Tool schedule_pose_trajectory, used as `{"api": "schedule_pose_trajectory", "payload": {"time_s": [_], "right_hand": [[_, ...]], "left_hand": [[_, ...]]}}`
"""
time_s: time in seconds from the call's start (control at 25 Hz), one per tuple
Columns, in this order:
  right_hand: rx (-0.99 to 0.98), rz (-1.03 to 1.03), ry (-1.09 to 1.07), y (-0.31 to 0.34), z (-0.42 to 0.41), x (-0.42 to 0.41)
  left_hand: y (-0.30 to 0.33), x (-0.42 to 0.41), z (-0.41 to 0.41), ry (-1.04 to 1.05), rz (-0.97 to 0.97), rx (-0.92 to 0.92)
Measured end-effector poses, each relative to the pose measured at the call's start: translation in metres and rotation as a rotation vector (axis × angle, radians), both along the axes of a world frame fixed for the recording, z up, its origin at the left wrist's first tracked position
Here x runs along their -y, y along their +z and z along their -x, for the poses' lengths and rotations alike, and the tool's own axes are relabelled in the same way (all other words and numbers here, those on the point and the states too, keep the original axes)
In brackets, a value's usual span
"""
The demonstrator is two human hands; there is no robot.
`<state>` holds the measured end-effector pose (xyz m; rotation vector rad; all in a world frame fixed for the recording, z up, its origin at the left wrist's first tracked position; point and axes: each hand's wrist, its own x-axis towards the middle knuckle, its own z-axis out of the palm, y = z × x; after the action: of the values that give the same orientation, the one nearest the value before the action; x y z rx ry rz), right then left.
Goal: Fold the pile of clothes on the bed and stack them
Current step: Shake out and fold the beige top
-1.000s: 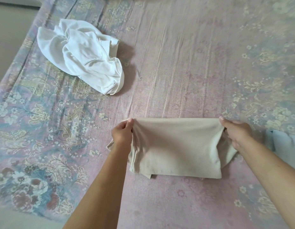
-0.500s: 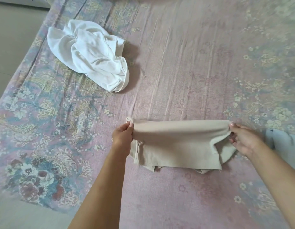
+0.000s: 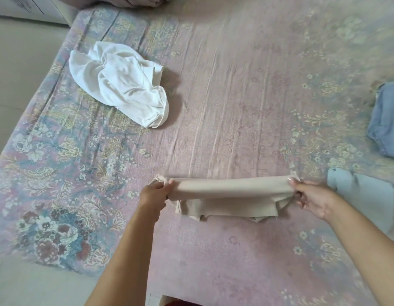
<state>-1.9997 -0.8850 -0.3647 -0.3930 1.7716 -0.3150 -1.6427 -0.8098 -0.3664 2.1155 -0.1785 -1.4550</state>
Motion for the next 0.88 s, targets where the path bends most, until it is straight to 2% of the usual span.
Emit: {"api": "schedule_pose_trajectory", "payload": {"time_s": [0.08,0.16,0.28,0.36,0.52,0.6,0.64,0.76,0.88], "right_hand": [[-0.032,0.218,-0.073,0.026,0.007,0.003],[-0.141,0.328,-0.100,0.048,0.011,0.004],[-0.205,0.484,-0.226,0.068,0.015,0.004],[-0.232,0.588,-0.220,0.075,0.014,0.002],[-0.259,0.712,-0.120,0.098,0.008,-0.008],[-0.171,0.798,-0.149,0.109,0.006,-0.004],[-0.082,0.828,-0.186,0.111,0.006,-0.001],[0.158,0.884,-0.300,0.120,0.000,0.001],[0.288,0.890,-0.354,0.133,-0.007,0.000]], "left_hand": [[0.033,0.002,-0.004,-0.025,0.187,0.048],[0.059,0.006,-0.005,0.041,0.282,0.106],[0.082,0.009,-0.007,0.198,0.347,0.231],[0.088,0.009,-0.009,0.260,0.366,0.256],[0.091,0.007,-0.012,0.171,0.388,0.336],[0.097,0.011,-0.014,0.045,0.520,0.359],[0.100,0.015,-0.015,0.018,0.601,0.314],[0.114,0.023,-0.017,0.043,0.775,0.113],[0.133,0.026,-0.013,0.110,0.820,0.115]]}}
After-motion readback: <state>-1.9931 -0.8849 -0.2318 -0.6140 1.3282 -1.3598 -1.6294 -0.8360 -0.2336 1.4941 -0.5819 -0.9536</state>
